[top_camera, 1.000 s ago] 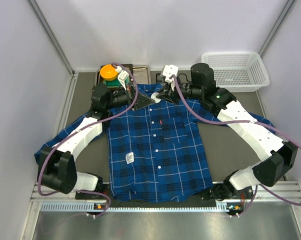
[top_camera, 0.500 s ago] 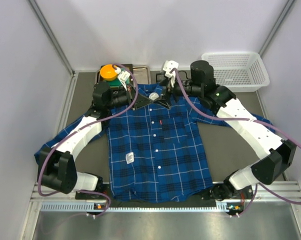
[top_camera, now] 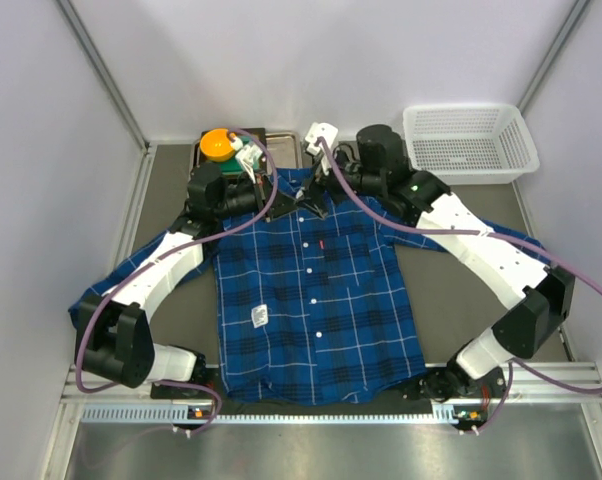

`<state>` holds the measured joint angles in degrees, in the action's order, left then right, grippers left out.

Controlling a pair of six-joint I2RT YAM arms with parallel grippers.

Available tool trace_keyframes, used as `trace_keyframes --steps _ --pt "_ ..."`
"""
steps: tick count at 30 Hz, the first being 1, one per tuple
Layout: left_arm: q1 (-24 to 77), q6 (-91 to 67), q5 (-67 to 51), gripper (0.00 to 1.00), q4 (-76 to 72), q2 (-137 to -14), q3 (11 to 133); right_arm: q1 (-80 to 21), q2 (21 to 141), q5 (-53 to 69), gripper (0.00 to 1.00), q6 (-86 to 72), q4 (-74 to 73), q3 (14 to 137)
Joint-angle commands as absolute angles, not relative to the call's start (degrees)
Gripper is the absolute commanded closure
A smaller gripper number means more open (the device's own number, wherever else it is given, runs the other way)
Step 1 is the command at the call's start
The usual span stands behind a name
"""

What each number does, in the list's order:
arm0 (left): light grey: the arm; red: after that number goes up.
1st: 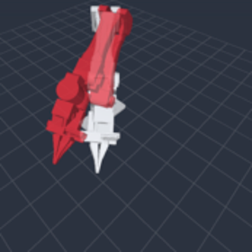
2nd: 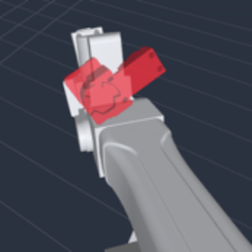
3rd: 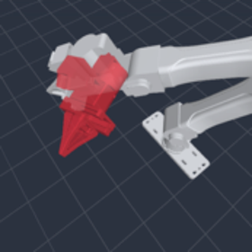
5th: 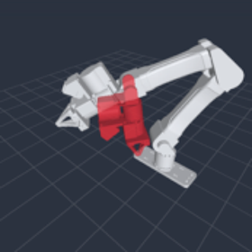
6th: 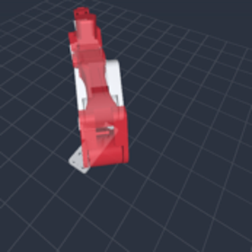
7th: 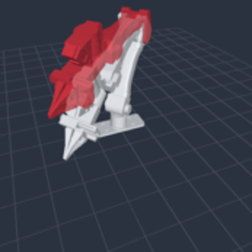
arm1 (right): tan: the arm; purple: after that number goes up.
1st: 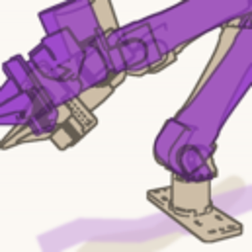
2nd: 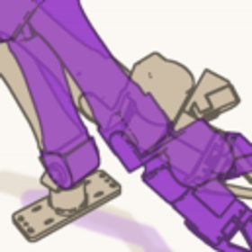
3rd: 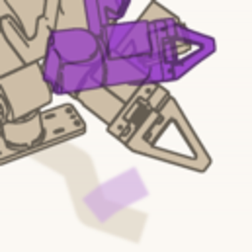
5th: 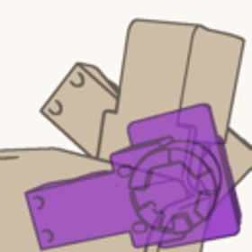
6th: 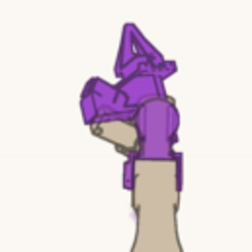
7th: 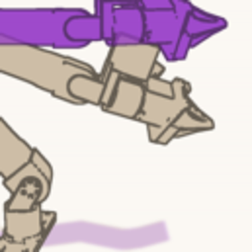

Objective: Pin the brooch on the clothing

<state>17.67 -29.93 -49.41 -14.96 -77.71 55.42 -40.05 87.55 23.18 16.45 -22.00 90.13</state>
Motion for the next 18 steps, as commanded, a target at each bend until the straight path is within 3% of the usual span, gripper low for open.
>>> trace_keyframes --steps 1,4,9,10,13,18 --pt "17.49 -27.43 -48.34 1.00 -13.64 -75.06 58.09 -41.40 88.68 16.98 0.18 15.21 -22.50 94.04" --pt "16.44 -26.10 -50.35 1.00 -11.16 -74.88 58.01 -38.68 90.61 25.08 0.19 10.65 -25.65 97.63" --pt "13.54 -20.41 -65.82 1.00 -8.64 -73.48 56.86 -29.56 94.21 50.41 0.33 8.07 -27.15 99.58" --pt "13.45 -17.08 -67.31 1.00 -6.18 -73.56 58.17 -28.66 94.74 56.19 0.41 8.00 -27.59 99.93" --pt "13.45 -11.54 -70.13 1.00 2.35 -73.91 60.72 -27.25 96.68 62.21 0.49 9.04 -30.31 102.30" --pt "13.54 -8.35 -68.91 1.00 9.40 -75.06 63.63 -28.21 97.65 66.71 0.51 9.67 -33.65 102.57"
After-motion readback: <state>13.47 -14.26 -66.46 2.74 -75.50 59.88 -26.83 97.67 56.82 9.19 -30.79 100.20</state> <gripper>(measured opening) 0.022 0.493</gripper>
